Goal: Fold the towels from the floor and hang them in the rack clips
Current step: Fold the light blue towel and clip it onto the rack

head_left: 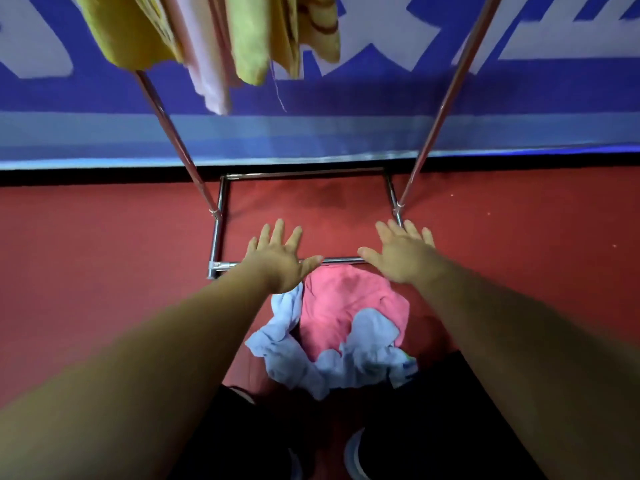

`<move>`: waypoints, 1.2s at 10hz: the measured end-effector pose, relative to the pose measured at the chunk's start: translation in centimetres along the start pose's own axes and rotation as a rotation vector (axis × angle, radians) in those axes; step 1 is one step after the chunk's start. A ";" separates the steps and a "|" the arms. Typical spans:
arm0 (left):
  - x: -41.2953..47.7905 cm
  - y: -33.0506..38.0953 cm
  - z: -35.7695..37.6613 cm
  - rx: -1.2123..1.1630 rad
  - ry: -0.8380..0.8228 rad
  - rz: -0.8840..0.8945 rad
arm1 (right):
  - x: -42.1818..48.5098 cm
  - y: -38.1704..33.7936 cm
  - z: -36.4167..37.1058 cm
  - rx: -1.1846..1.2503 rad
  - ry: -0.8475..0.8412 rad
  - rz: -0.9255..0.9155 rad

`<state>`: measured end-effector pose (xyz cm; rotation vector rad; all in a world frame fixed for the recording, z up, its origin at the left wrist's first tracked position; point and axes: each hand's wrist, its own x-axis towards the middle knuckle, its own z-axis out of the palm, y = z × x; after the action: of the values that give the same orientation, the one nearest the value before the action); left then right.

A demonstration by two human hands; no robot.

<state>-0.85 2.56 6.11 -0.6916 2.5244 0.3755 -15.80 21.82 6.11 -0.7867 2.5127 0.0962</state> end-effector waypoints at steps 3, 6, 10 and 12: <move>4.7 1.2 12.7 -0.057 -0.199 0.005 | 3.4 3.7 17.1 0.079 -0.411 0.190; 5.1 1.7 17.6 -0.200 -0.309 0.003 | 4.0 4.4 26.6 0.497 -0.690 0.199; 5.9 1.4 18.2 -0.287 -0.392 -0.058 | 5.6 2.1 24.8 1.131 -0.406 0.492; 6.8 2.0 17.6 -0.578 -0.398 -0.071 | 5.7 0.9 20.7 1.871 -0.458 0.550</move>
<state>-0.22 8.23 -12.03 -0.8132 2.0063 1.1221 -11.13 23.96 -14.77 0.6241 1.2977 -1.4160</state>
